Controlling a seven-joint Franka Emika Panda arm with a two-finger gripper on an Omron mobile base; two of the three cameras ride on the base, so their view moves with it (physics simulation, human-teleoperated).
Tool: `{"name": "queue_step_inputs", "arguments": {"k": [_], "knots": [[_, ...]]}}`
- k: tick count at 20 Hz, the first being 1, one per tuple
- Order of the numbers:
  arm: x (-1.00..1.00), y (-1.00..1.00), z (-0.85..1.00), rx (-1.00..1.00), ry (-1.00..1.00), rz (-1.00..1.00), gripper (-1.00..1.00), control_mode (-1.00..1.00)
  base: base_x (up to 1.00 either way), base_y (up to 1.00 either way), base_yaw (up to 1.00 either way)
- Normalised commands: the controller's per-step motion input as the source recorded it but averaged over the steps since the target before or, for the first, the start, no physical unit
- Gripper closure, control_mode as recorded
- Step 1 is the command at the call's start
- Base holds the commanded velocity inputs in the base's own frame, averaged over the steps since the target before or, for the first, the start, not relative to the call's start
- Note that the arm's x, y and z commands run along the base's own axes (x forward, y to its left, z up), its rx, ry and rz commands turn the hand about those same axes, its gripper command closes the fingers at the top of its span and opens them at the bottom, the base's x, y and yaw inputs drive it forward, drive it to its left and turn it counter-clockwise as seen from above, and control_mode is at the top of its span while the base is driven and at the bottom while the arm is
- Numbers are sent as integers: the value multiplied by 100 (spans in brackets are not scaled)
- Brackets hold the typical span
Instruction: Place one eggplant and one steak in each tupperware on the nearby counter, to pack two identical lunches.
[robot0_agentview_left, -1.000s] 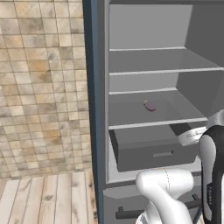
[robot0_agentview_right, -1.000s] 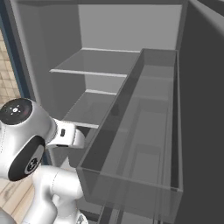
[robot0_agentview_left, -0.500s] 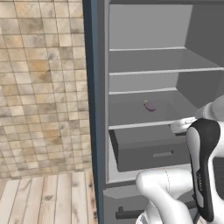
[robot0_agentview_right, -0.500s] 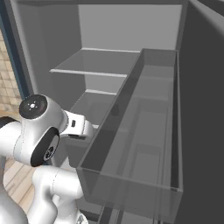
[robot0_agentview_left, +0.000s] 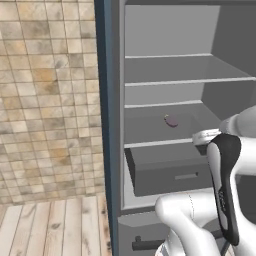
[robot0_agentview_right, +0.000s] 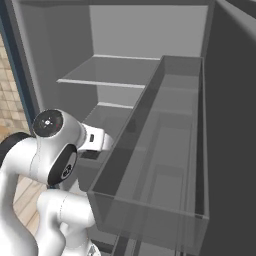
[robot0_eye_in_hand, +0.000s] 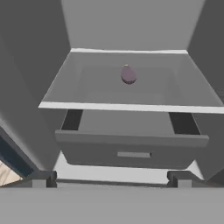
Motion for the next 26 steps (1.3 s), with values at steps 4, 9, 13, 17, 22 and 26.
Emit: {"name": "queue_step_inputs", "arguments": {"k": [4,9,13,17,22,26], "knots": [[29,-2,-3,0,0,0,-100,-100,0,0,0],[34,0,-14,0,0,0,-100,-100,0,0,0],[32,-7,-24,0,0,0,-100,-100,0,0,0],[38,-7,-25,0,0,0,-100,-100,0,0,0],[49,-8,-18,0,0,0,-100,-100,0,0,0],[46,-11,-2,0,0,0,-100,-100,0,0,0]]}}
